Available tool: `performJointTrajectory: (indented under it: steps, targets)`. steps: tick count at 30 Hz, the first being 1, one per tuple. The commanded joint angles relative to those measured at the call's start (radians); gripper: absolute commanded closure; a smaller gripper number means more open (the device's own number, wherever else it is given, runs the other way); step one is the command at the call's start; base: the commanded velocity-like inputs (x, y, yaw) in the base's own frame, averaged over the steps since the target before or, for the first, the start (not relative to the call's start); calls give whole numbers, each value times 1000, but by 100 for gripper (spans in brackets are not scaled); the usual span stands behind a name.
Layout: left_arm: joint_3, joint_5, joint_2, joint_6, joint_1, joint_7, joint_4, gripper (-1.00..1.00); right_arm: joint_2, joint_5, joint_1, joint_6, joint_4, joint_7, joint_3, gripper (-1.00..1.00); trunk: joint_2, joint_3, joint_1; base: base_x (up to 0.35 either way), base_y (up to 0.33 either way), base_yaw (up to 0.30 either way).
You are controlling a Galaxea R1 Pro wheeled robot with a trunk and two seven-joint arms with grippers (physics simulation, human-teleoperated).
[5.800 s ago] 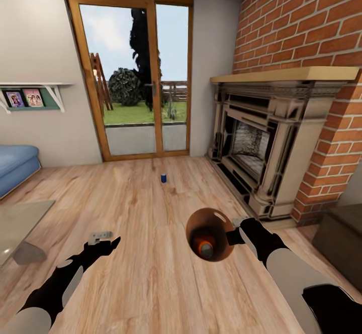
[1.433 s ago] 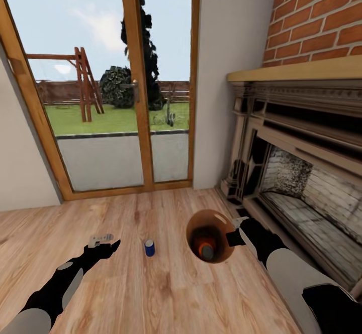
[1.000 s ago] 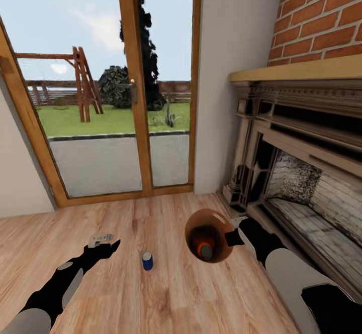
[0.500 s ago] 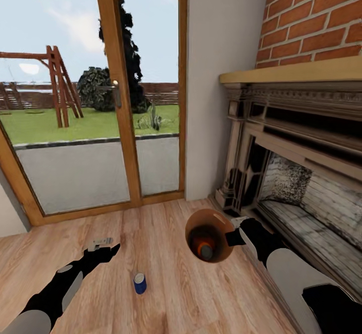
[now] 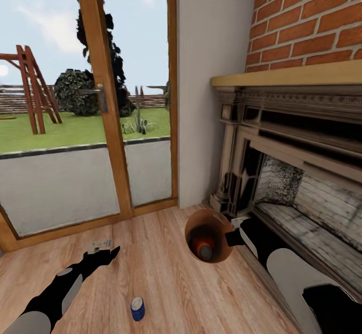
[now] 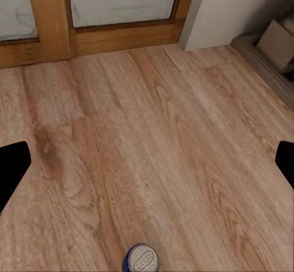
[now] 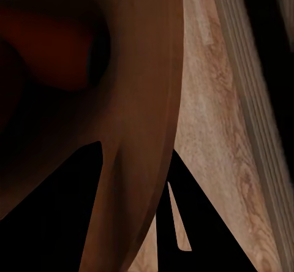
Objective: Put the three can of soda from the living room inside the tash can in the kitchen.
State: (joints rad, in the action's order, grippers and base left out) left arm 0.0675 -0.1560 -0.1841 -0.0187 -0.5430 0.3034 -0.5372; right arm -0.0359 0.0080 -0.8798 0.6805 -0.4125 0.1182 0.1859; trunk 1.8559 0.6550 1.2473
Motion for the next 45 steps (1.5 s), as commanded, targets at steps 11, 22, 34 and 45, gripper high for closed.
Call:
performJointTrajectory:
  steps: [11, 22, 34, 45]
  targets:
    - [0, -2, 0, 5, 0, 0, -1, -100, -1, -14, -1, -1, -2, 18, -12, 100, 0, -3, 0, 86, 91, -55]
    - [0, -2, 0, 5, 0, 0, 0, -100, 4, -13, -1, 3, -2, 17, -73, 100, 0, -5, 0, 3, 3, -25]
    - [-1, 1, 0, 4, 0, -1, 0, -100, 3, -13, -1, 49, -3, 17, -79, 100, 0, -17, 0, 31, 0, -171]
    - [-3, 2, 0, 1, 0, 0, 1, -100, 4, -13, -1, 52, -3, 17, -79, 100, 0, -30, 0, 260, 32, -184]
